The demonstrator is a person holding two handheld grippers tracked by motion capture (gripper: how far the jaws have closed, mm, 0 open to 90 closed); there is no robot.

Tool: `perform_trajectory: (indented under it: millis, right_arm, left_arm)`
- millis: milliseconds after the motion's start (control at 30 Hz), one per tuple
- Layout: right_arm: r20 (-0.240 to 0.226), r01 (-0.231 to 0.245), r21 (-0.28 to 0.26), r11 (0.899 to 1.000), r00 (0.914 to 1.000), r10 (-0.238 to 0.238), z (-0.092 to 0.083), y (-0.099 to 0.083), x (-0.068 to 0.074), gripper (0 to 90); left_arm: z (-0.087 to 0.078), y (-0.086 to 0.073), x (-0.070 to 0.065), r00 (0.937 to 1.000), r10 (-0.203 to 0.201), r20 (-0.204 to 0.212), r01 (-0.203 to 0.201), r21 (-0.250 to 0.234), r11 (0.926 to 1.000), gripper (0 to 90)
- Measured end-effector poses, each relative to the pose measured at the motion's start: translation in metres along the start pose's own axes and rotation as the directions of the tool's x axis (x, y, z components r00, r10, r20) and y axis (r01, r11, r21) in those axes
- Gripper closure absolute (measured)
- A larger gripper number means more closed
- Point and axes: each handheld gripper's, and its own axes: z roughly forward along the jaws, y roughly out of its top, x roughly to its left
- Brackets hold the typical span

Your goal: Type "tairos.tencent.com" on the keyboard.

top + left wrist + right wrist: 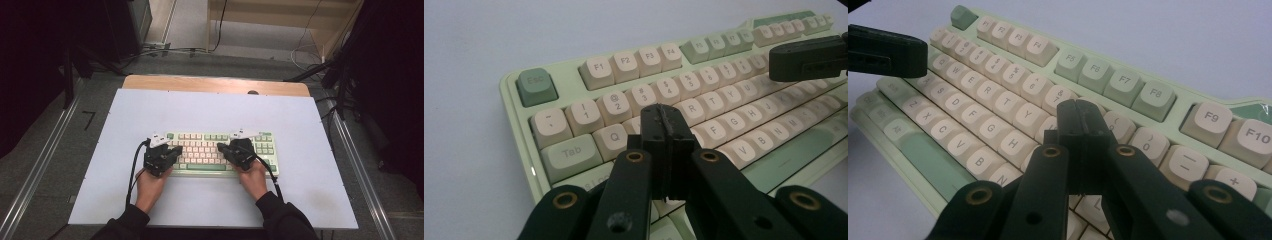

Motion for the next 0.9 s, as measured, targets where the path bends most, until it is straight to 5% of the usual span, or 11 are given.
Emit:
perform_trajectory:
  millis: [400, 900]
  right_arm:
    - [0.002, -0.017, -0.023, 1.000, 0.9998, 0.017, -0.008, 0.003, -0.003, 87.3]
    - [0.000, -0.017, -0.020, 1.000, 0.9999, 0.017, -0.007, 0.003, -0.003, 87.4]
  left_arm:
    - [0.006, 0.009, -0.013, 0.9996, 0.016, 0.022, -0.016, -0.010, 0.9998, 90.0]
    - [0.013, 0.016, -0.011, 0.9997, 0.014, 0.020, -0.013, -0.008, 0.9999, 90.0]
